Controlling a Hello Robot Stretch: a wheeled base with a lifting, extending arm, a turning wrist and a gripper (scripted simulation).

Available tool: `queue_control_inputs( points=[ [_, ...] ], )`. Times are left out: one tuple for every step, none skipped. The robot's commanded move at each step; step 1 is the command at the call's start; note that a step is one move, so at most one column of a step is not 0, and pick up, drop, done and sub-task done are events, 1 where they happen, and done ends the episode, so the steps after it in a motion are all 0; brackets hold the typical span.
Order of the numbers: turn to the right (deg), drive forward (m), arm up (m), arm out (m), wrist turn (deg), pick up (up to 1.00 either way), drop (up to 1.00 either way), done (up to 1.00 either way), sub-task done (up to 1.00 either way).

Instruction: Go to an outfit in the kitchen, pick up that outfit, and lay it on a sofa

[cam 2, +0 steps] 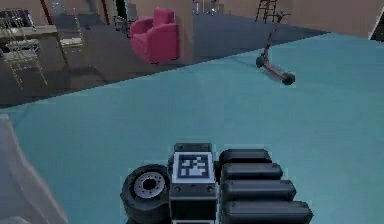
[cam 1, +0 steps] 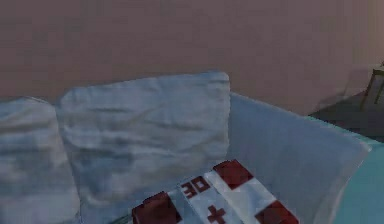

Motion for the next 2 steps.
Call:
queue_control_inputs(
  points=[
    [36.0,0.0,0.0,0.0,0.0,0.0,0.0,0.0,0.0],
    [0.0,0.05,0.0,0.0,0.0,0.0,0.0,0.0,0.0]
  ],
)
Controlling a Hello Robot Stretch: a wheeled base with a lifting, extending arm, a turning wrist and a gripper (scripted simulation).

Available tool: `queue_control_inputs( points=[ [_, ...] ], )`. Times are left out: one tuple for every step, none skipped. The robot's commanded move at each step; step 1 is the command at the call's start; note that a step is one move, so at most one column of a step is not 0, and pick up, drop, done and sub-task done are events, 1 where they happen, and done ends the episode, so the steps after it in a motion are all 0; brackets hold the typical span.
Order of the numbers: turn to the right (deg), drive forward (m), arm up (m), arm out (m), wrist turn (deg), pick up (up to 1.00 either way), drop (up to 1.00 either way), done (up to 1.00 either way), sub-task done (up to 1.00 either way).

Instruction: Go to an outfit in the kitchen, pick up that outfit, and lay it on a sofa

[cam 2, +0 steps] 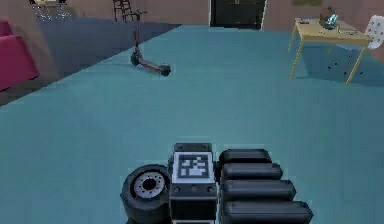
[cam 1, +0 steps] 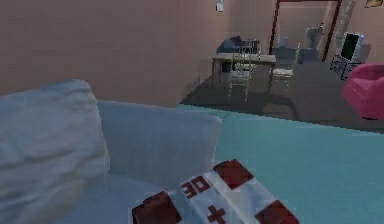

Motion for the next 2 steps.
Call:
queue_control_inputs(
  points=[
    [-45.0,0.0,0.0,0.0,0.0,0.0,0.0,0.0,0.0],
    [-45.0,0.0,0.0,0.0,0.0,0.0,0.0,0.0,0.0]
  ],
)
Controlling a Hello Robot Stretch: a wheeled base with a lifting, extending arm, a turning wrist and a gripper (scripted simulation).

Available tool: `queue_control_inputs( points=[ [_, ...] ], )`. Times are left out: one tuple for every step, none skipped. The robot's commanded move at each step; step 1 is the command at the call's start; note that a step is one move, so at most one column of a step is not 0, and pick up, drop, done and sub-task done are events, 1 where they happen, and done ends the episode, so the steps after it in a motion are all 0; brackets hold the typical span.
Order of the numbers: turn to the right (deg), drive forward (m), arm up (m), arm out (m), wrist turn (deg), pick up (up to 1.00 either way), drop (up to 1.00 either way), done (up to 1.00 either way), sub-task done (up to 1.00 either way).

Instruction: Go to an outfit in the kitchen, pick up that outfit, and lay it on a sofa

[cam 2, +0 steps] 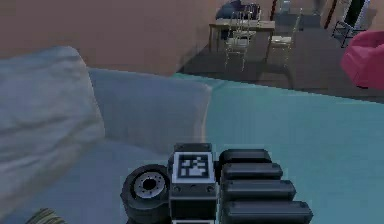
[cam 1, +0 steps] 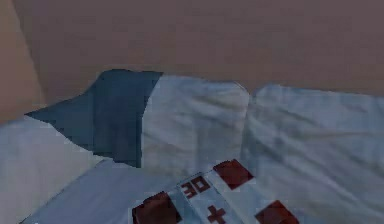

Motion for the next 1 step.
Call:
queue_control_inputs(
  points=[
    [-45.0,0.0,0.0,0.0,0.0,0.0,0.0,0.0,0.0]
  ],
)
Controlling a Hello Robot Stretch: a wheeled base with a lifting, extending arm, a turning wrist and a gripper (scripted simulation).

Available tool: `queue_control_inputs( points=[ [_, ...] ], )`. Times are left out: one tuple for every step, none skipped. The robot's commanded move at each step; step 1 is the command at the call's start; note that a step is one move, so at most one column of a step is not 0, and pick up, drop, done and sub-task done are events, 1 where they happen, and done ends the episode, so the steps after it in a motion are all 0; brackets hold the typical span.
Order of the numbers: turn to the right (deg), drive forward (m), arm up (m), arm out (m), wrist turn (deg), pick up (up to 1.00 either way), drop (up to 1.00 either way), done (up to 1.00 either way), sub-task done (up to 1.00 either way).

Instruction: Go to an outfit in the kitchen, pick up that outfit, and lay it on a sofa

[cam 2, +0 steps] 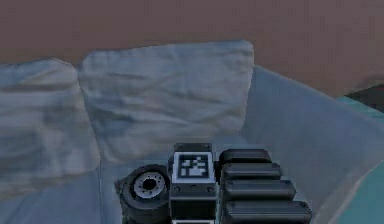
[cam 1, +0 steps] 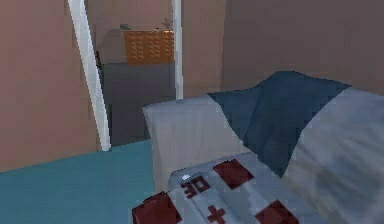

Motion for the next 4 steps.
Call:
queue_control_inputs(
  points=[
    [-6.0,0.0,0.0,0.0,0.0,0.0,0.0,0.0,0.0],
    [-3.0,0.0,0.0,0.0,0.0,0.0,0.0,0.0,0.0],
    [0.0,0.0,0.0,0.3,0.0,0.0,0.0,0.0,0.0],
    [0.0,0.0,0.0,0.0,45.0,0.0,0.0,0.0,0.0]
  ],
)
